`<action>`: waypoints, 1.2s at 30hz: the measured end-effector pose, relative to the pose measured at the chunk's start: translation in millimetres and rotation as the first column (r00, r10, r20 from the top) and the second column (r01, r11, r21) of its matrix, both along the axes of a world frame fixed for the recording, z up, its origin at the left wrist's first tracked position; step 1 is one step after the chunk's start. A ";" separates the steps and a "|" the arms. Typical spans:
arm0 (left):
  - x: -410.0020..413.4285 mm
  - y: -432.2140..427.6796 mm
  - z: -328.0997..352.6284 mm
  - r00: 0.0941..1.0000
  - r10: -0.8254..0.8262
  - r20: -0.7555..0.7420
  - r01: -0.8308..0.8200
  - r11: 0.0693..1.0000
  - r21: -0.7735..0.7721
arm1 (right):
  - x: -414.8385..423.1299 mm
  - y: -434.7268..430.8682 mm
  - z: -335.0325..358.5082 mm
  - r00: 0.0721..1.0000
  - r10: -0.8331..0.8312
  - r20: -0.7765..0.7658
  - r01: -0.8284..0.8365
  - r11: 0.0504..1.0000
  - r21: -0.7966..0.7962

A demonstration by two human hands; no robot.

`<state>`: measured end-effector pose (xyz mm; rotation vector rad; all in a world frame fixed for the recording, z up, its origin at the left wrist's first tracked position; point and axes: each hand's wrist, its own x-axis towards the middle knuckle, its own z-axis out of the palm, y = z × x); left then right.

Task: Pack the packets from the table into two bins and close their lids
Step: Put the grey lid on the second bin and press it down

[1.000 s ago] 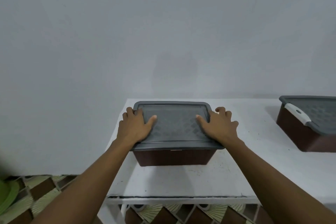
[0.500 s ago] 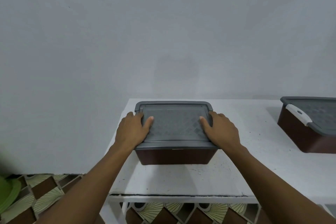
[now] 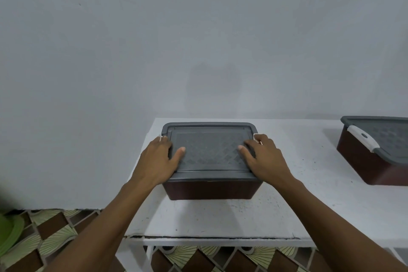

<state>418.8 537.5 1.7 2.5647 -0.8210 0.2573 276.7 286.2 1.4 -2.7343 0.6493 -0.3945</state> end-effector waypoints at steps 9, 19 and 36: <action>-9.2 -0.7 6.7 0.981 -0.165 -0.104 0.182 0.966 0.183 | 0.2 2.8 2.1 0.999 0.011 -0.040 -0.010 0.999 0.037; -31.6 3.2 -11.3 0.980 0.106 -0.171 -0.142 0.967 -0.214 | -16.8 9.0 -8.2 0.992 -0.017 0.127 -0.001 0.990 0.141; -63.0 -83.4 -12.2 0.995 0.023 -0.098 -0.051 0.957 -0.285 | -59.8 -64.0 -38.0 0.921 -0.011 0.389 0.011 1.000 0.002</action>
